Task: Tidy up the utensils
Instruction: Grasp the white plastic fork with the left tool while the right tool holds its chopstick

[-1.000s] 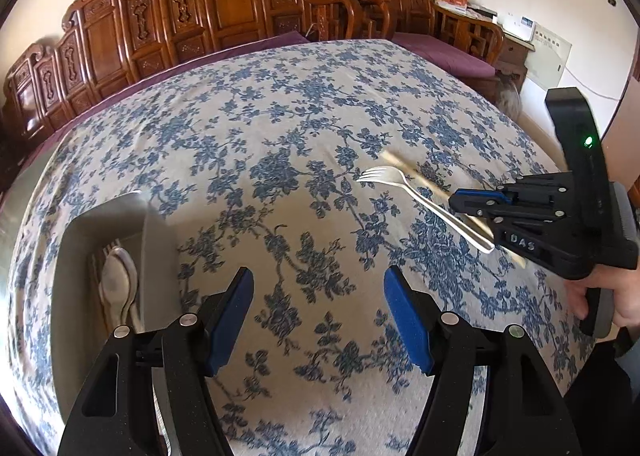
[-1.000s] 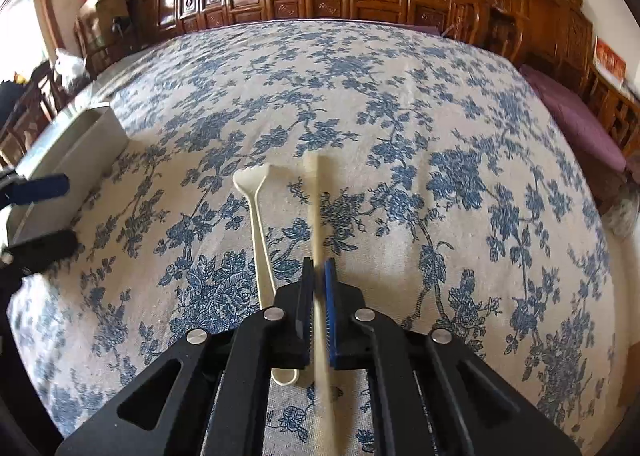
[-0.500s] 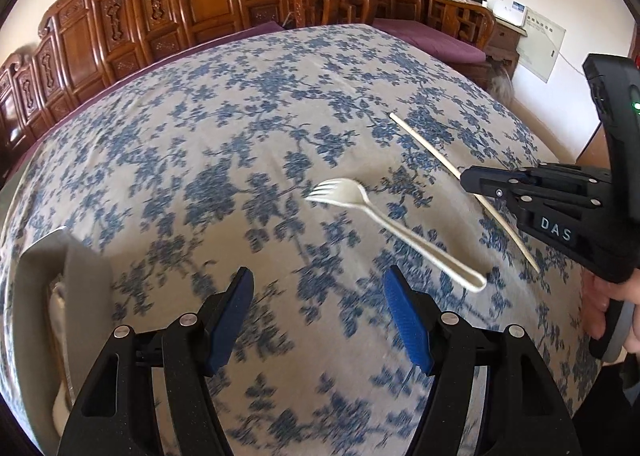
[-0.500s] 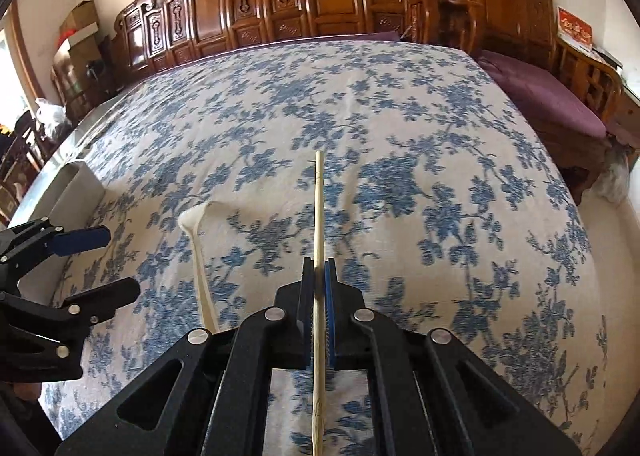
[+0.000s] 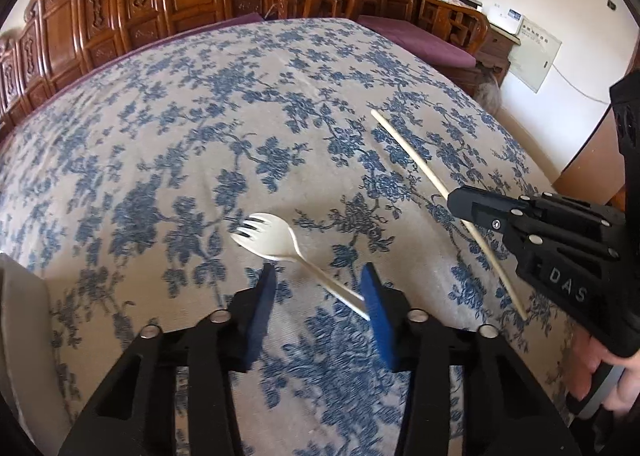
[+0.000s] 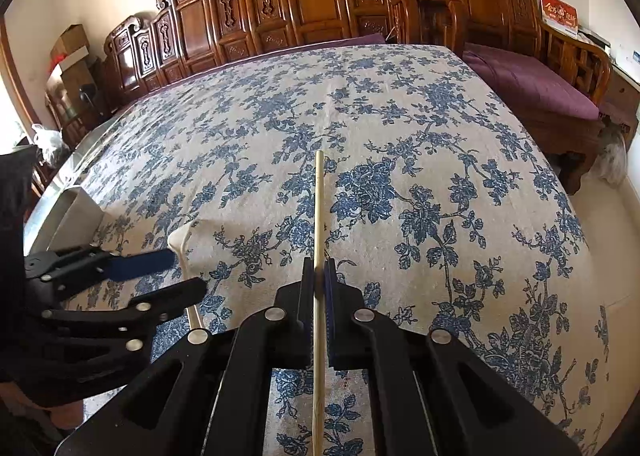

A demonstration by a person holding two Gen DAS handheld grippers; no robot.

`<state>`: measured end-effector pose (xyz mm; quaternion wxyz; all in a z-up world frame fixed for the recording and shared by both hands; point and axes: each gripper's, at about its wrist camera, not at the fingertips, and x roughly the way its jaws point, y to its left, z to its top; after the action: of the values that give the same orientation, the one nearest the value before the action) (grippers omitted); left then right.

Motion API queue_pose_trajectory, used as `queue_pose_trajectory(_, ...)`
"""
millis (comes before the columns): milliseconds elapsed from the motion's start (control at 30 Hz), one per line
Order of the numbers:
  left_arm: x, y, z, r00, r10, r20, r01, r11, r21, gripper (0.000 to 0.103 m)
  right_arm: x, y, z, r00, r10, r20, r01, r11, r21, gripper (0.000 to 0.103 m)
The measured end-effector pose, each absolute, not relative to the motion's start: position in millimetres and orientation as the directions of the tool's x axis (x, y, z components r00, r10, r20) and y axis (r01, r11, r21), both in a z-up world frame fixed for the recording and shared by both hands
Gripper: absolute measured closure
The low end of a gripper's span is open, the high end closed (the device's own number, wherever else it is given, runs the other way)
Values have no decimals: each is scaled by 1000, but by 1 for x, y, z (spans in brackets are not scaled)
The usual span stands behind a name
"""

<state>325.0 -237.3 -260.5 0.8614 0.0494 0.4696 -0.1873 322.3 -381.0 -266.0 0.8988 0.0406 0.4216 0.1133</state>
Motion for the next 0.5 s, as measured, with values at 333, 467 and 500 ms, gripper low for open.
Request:
queue_pose_trajectory(333, 328, -235, -261, 476, -295, -828, 358, 926, -123, 100, 322, -374, -264, 618, 246, -747, -182, 969, 168, 97)
queue_pose_trajectory(467, 323, -224, -254, 492, -285, -823, 353, 929, -111, 100, 321, -366, -262, 621, 249, -743, -200, 967, 157, 97)
queue_pose_trajectory(500, 321, -221, -252, 496, -282, -821, 352, 930, -107, 100, 320, -363, -261, 621, 250, -743, -205, 967, 153, 97)
